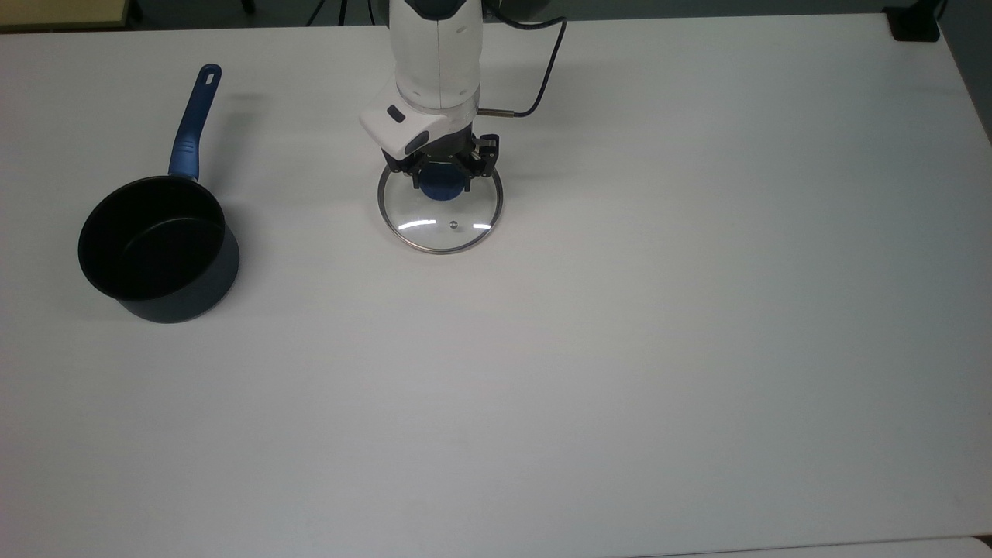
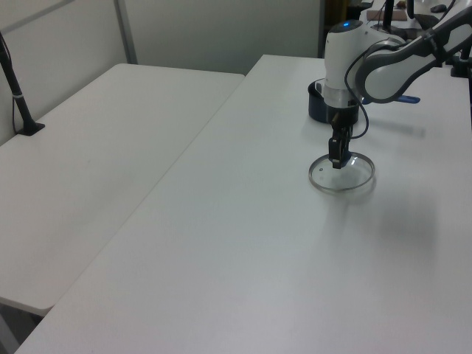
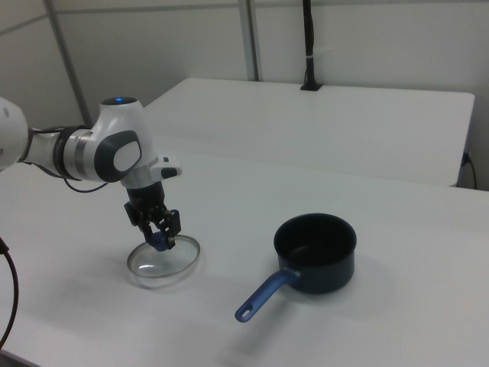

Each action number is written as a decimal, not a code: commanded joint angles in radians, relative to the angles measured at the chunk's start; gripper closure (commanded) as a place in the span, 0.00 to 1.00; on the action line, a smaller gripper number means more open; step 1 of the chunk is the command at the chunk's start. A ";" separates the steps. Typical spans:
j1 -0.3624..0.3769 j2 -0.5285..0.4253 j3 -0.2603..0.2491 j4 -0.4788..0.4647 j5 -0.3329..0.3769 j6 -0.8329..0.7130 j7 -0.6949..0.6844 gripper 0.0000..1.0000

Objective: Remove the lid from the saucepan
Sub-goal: 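Open the gripper to release the lid knob and raise the gripper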

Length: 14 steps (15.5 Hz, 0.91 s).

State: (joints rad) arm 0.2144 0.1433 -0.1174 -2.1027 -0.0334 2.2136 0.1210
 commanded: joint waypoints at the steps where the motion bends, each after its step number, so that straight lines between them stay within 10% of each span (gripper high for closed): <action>1: -0.010 -0.041 0.012 -0.052 -0.034 0.026 -0.014 0.77; 14: -0.012 -0.011 0.012 -0.060 -0.051 0.011 -0.032 0.60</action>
State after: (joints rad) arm 0.2133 0.1422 -0.1157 -2.1176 -0.0613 2.2136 0.1050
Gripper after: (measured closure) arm 0.335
